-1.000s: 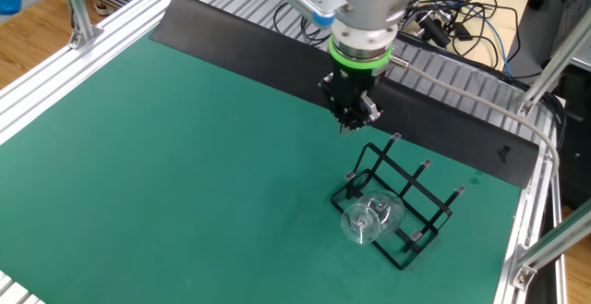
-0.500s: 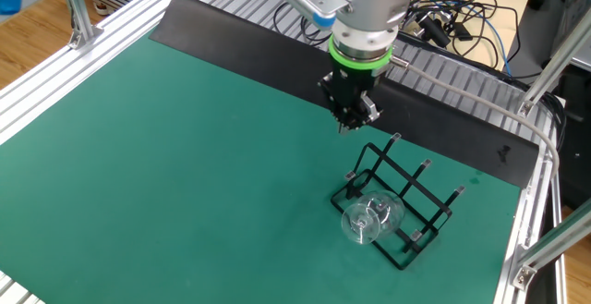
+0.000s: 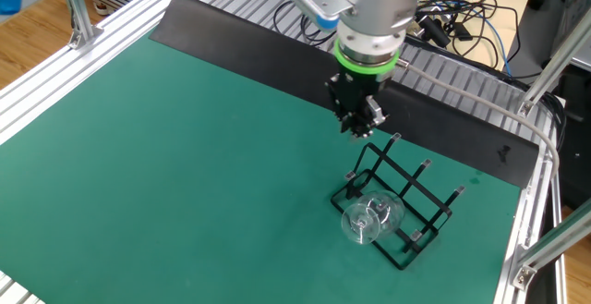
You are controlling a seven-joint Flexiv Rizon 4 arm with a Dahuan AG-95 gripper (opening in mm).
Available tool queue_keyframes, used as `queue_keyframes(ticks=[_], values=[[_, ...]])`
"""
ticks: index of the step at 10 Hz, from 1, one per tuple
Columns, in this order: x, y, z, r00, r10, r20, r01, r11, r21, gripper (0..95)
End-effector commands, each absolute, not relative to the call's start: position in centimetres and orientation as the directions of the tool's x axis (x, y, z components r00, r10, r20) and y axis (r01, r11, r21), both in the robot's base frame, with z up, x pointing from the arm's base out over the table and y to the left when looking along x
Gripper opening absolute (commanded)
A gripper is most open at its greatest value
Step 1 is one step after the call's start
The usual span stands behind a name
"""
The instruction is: Take the cup off the cup rack
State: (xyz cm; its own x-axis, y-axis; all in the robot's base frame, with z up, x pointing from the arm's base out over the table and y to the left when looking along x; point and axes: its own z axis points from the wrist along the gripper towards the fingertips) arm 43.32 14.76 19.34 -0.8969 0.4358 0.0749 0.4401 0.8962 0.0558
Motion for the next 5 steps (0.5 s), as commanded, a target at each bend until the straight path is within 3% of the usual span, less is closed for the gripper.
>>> queue_keyframes(ticks=[1, 5], values=[[43.5, 16.1, 19.6, -0.884, 0.459, 0.081, 0.464, 0.884, 0.057, 38.0], [43.1, 18.4, 19.8, -0.864, 0.498, 0.07, 0.502, 0.862, 0.07, 38.0]])
